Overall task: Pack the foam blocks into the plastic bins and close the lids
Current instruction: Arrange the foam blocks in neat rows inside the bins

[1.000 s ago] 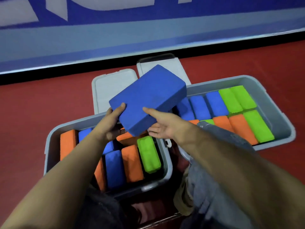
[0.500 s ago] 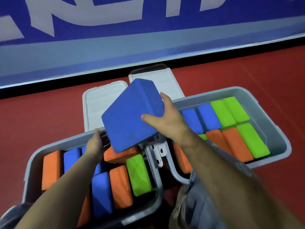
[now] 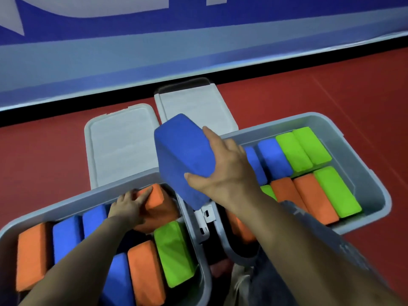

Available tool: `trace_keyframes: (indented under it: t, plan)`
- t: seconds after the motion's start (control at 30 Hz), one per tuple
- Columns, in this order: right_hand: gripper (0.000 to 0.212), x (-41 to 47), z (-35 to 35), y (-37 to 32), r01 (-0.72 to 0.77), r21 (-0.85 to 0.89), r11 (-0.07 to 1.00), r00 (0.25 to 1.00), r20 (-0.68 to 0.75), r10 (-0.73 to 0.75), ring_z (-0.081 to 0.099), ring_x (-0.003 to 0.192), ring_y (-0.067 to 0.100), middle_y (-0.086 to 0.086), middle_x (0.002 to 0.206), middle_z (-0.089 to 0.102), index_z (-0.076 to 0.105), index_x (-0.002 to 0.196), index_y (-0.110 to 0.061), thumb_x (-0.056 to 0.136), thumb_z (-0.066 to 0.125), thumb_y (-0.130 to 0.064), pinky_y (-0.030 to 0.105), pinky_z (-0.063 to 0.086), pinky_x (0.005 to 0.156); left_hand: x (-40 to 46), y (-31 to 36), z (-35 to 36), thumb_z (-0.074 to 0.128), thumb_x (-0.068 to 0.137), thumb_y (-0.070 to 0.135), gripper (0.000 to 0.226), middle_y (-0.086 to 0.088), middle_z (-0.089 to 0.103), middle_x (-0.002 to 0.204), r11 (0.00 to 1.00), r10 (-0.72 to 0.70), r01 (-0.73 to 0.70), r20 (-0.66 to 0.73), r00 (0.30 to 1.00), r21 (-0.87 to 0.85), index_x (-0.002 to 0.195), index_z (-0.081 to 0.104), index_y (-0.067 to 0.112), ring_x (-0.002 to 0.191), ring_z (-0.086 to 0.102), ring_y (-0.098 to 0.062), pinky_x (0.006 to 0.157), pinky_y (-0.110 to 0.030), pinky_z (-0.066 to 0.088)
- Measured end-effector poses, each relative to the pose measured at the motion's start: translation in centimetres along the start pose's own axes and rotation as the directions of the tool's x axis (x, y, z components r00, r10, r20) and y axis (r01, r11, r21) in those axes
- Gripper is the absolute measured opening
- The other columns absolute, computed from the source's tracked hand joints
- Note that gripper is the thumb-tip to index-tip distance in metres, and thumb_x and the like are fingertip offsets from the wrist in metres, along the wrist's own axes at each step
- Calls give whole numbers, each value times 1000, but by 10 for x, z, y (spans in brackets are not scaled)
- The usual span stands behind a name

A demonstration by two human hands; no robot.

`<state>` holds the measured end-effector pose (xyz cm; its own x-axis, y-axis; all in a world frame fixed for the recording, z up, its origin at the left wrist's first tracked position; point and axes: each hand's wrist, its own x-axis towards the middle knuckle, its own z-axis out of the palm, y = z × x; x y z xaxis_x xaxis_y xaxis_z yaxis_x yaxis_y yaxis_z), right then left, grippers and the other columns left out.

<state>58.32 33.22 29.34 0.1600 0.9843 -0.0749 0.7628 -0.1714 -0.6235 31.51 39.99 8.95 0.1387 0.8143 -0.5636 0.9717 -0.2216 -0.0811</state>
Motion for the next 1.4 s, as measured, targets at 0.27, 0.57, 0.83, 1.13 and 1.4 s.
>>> trace_keyframes:
  t: [0.27,0.57,0.83,1.13,1.4]
  plan:
    - [92,-1,2,-4,14,11,1000,1000,0,-14,35,118,22,1,125,41,16,149,-36,75,69,-48,34,40,95,-35,8,-3,71,69,51,96,-16,41,120,950,-110,68,-124,986,-303,149,20,39,115,48,-39,97,-42,43]
    - [91,-9,15,-19,-1,179,984,999,-37,8,35,127,22,2,131,42,19,149,-34,75,71,-46,31,36,98,-79,6,-11,72,69,54,109,-20,38,126,901,-243,180,-114,963,-395,152,6,28,114,50,-42,96,-43,43]
    - [90,-16,28,-29,7,185,983,1000,1,-7,35,124,22,2,129,42,18,149,-34,76,71,-45,30,35,99,-87,2,-13,67,73,57,112,-26,39,128,789,-427,358,-25,904,-500,150,-4,19,112,53,-43,91,-43,43]
    - [91,-18,38,-32,-41,215,976,999,-21,47,35,124,23,2,133,41,20,149,-33,75,72,-47,35,37,103,-71,12,-4,66,75,61,109,-24,42,127,721,-501,432,24,865,-542,150,0,14,109,55,-43,86,-43,45]
    - [91,-18,45,-26,-81,278,957,997,42,72,34,131,19,-2,137,36,20,147,-37,73,72,-49,37,38,106,-43,8,35,41,82,71,102,-22,42,132,817,-494,435,-70,866,-379,152,-2,10,118,47,-39,95,-48,39]
